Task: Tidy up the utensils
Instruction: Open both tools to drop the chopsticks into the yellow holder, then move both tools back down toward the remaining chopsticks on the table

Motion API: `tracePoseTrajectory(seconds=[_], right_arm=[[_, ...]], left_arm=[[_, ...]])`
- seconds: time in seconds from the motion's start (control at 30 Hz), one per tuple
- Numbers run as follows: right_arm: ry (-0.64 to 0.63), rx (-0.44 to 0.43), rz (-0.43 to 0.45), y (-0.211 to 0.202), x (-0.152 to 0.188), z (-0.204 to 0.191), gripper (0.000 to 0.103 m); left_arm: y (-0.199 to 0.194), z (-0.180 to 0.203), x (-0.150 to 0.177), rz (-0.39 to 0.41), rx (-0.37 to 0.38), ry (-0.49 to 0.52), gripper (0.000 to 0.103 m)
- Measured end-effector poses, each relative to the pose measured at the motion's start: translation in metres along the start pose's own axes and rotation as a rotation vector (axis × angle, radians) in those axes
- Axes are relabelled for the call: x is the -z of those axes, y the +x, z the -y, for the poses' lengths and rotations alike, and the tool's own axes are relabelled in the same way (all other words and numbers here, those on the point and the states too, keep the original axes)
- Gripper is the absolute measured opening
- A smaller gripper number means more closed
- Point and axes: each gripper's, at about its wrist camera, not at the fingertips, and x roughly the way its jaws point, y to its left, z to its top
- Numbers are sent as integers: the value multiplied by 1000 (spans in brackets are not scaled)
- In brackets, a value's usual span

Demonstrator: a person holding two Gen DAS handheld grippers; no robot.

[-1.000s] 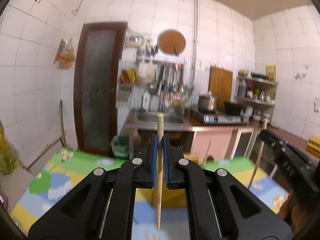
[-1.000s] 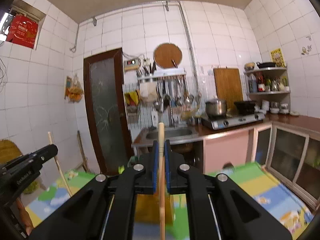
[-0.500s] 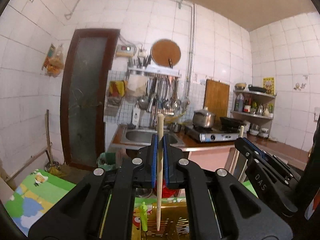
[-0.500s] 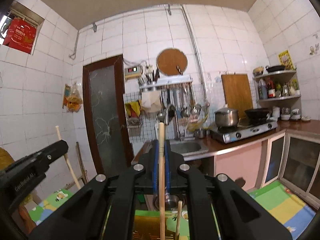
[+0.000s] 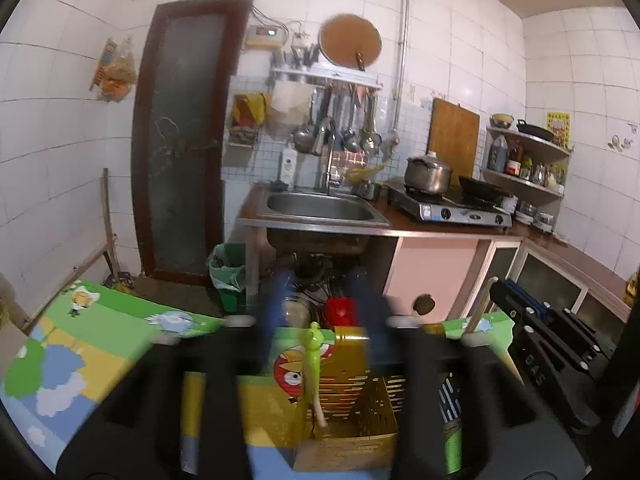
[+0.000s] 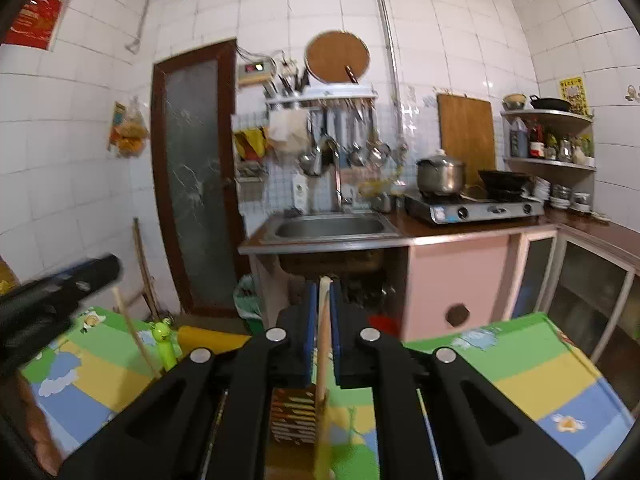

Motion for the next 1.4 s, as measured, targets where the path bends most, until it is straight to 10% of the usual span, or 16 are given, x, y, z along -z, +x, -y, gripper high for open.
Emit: tracePoseTrajectory(seconds=[0.03,0.1,0.13,0.6,1.4], right_arm=[[4,13,-27,-5,-6,2,16],[16,24,-34,-15,-14,7,70],[20,37,-19,-27,-19,9,72],[-74,79,-138,-128,29,1,83],[-85,66,-577,-116,192,-44,81]], left_arm=[[-16,-3,-6,28,-12,-5,68],[-35,-5,-13,45,-22,3,82],[-48,-6,-17,50,-28,11,86],[-150,-31,41,-49,-88,50,98],[-98,-89,179,-414,-224,-12,98]])
